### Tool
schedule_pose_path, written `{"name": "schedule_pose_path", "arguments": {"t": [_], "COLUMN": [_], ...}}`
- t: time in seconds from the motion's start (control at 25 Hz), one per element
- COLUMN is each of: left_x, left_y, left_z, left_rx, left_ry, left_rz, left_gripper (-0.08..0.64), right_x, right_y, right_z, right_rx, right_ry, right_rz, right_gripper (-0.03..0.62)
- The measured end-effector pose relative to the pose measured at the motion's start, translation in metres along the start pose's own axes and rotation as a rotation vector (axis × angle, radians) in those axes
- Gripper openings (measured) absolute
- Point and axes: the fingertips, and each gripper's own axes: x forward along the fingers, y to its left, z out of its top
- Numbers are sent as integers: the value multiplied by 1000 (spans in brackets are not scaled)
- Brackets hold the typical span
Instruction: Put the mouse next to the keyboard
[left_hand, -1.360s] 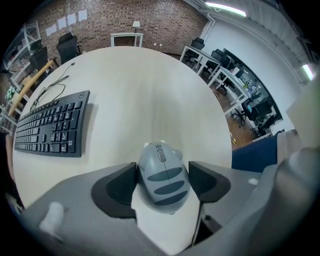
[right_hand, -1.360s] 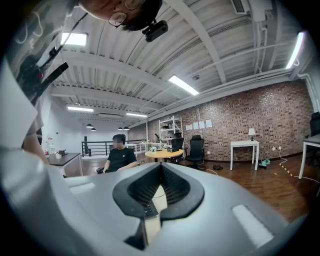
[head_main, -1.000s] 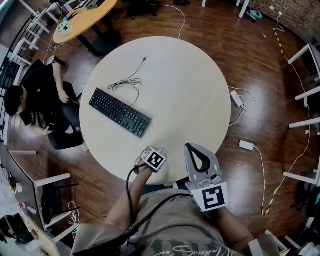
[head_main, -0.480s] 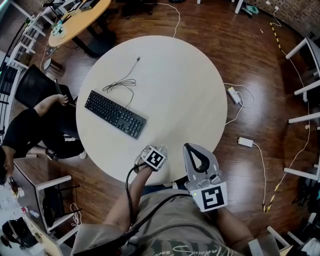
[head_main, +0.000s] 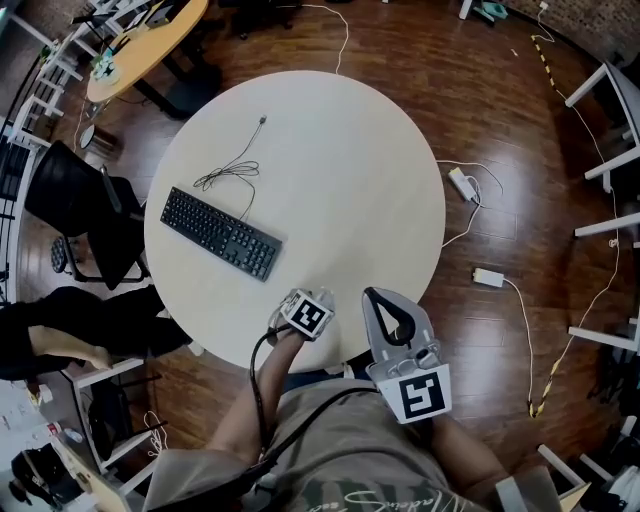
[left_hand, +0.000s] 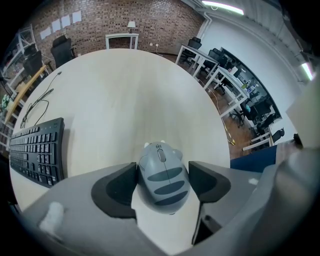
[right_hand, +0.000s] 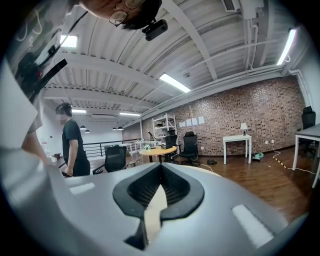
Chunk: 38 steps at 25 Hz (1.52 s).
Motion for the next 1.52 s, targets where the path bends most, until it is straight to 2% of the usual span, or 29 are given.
{"name": "schedule_pose_path", "arguments": {"t": [0.68, 0.96, 1.12, 1.52], "left_x": [6, 10, 11, 17], "left_y": [-3, -11, -9, -22], "left_z": [32, 43, 54, 69], "left_rx": [41, 15, 27, 40], "left_ry": [-20, -27, -48, -28], "left_rz": [15, -7, 15, -6], "left_gripper": [341, 341, 341, 341], "right_x": [-11, -18, -24, -39], "right_y": [-36, -48, -60, -91], "right_z": [-13, -17, -20, -25], "right_rx": [40, 55, 59, 48], "right_ry": [20, 30, 28, 24], "right_rz": [-81, -110, -146, -209], "right_gripper": [6, 6, 5, 6]}}
